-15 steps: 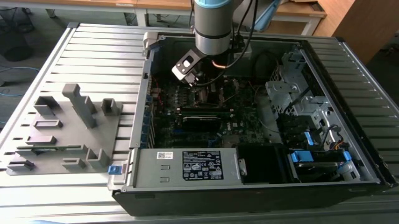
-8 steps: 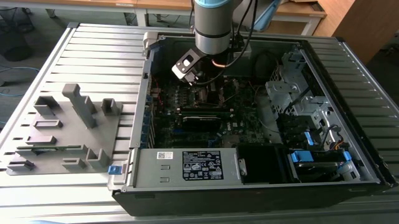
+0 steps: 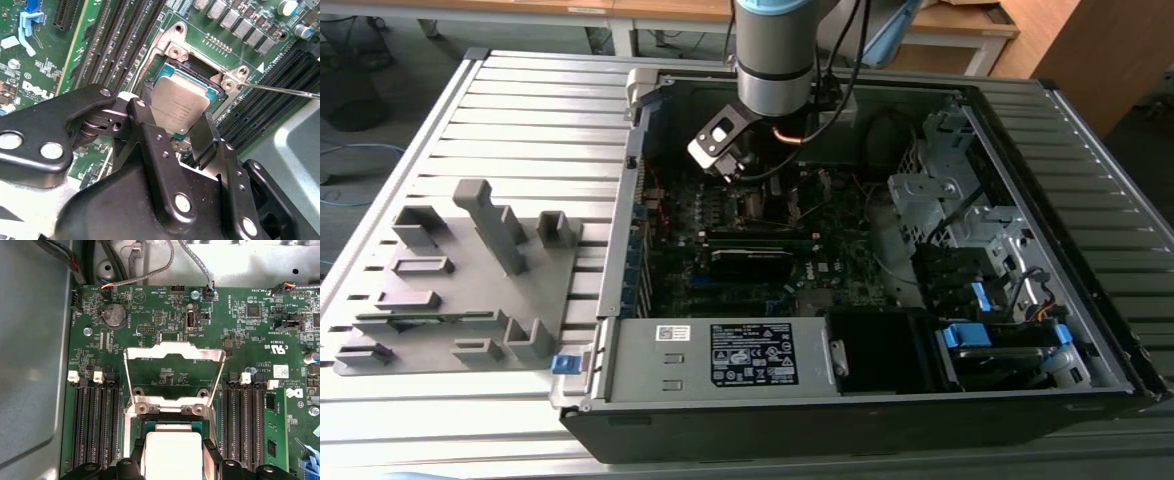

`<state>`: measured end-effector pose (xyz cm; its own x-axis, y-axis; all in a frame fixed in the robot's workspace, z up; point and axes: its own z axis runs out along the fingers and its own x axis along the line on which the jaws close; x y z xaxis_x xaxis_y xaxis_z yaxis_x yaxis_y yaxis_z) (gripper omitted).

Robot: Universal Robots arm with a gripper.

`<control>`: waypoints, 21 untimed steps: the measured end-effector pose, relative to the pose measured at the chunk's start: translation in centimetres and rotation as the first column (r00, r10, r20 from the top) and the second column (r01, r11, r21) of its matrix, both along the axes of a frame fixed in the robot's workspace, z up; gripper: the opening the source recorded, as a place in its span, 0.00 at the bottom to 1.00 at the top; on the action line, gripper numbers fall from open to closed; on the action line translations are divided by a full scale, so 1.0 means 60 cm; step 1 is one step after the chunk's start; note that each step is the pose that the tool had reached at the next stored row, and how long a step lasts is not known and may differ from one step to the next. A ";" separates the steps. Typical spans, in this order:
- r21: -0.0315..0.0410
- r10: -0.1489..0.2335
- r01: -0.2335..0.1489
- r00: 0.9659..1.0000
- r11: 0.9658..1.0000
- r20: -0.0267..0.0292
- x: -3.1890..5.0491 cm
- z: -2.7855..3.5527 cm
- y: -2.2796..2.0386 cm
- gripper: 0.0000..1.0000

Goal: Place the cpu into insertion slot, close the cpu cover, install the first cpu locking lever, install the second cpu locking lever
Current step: 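Place the cpu into insertion slot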

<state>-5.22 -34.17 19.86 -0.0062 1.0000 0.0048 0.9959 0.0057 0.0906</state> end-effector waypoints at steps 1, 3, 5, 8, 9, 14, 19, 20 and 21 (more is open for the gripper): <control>0.000 0.000 0.000 1.000 1.000 0.000 0.000 0.000 0.0006 0.54; 0.000 0.000 0.000 1.000 1.000 0.000 0.000 0.000 0.0020 0.54; 0.000 0.000 0.000 1.000 1.000 0.000 0.000 -0.001 0.0028 0.54; -0.001 0.000 0.000 1.000 1.000 0.000 0.000 -0.002 0.0033 0.54; -0.001 0.000 0.000 1.000 1.000 0.000 0.000 -0.003 0.0033 0.54; -0.001 0.000 0.000 1.000 1.000 0.000 0.000 -0.004 0.0032 0.54; -0.001 -0.004 0.004 1.000 1.000 0.000 0.000 -0.005 0.0033 0.54; -0.001 -0.008 0.008 1.000 1.000 0.000 0.000 -0.005 0.0033 0.54; -0.001 -0.011 0.011 1.000 1.000 0.000 0.000 -0.005 0.0033 0.54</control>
